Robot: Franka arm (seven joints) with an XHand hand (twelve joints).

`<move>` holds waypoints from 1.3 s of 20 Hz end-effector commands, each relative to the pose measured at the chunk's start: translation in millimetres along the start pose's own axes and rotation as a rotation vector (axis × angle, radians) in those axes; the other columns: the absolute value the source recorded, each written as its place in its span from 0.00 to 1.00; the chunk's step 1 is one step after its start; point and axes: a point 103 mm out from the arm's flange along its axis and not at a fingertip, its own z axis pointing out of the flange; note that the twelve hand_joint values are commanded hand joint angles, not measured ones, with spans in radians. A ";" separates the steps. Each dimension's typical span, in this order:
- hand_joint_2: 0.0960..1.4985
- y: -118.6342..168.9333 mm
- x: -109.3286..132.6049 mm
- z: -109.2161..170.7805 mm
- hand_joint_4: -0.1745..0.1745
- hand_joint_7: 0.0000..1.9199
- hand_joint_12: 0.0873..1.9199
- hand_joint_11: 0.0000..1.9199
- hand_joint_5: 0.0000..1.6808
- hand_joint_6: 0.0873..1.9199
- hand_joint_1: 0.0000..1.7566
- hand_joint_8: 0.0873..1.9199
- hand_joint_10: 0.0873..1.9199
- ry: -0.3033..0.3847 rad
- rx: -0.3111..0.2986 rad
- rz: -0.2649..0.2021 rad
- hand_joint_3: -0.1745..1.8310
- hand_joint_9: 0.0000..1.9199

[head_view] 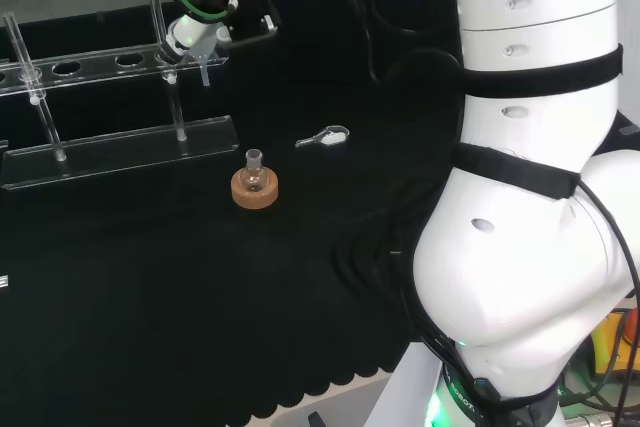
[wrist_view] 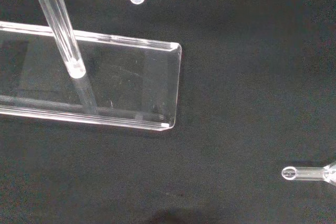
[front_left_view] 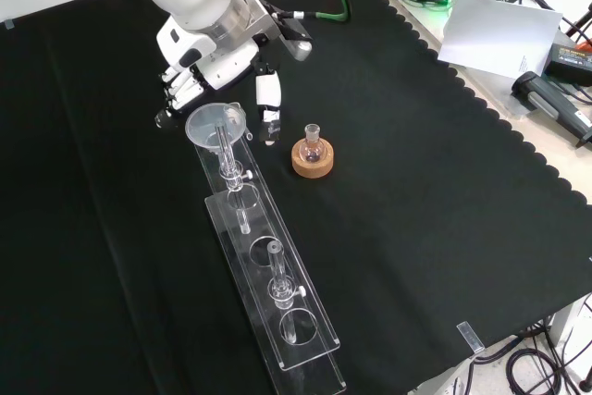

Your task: Pick up the funnel from the transparent funnel stand.

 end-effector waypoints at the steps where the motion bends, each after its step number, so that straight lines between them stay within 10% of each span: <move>1: 0.41 2.5 -0.3 2.4 0.15 0.12 0.58 0.00 0.06 0.00 0.22 0.28 0.36 0.001 0.002 0.008 0.10 0.12; 26: 0.44 12.5 -3.1 4.5 0.33 0.33 0.62 0.00 0.26 0.00 0.25 0.22 0.26 0.062 -0.062 0.051 0.11 0.29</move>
